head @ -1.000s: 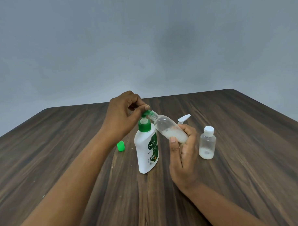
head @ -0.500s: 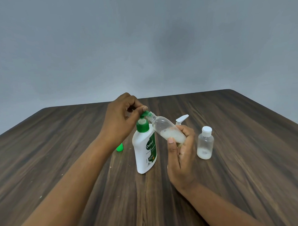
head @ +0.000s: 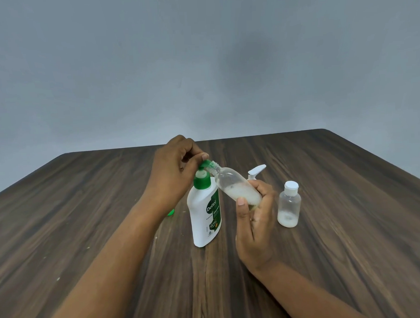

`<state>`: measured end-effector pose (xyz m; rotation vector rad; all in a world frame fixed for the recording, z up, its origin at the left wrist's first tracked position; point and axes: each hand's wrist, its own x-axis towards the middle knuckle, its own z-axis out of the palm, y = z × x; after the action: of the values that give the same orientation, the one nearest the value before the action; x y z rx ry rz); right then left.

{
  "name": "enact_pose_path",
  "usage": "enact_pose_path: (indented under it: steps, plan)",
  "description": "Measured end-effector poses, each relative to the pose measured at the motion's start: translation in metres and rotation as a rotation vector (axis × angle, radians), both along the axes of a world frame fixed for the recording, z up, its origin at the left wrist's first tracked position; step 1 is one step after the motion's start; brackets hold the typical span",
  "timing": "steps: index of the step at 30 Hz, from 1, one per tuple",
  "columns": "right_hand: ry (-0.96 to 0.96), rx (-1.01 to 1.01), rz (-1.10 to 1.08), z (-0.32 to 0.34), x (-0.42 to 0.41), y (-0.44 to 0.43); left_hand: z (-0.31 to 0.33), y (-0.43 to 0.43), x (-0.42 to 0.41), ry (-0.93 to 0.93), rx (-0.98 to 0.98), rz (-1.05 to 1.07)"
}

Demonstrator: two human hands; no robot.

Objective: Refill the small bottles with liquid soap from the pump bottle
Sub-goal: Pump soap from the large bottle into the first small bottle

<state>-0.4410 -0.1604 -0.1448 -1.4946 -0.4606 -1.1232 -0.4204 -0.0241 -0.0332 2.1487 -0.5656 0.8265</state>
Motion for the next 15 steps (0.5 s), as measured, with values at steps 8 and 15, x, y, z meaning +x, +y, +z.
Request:
enact_pose_path:
  steps: [8, 15]
  plan:
    - [0.002, 0.012, -0.019, -0.003, 0.003, 0.0, 0.003, -0.001, 0.003, 0.026, 0.08, 0.024]
    - [0.012, 0.001, -0.004, -0.001, 0.001, -0.003, -0.005, -0.002, -0.002, -0.029, 0.024, 0.041]
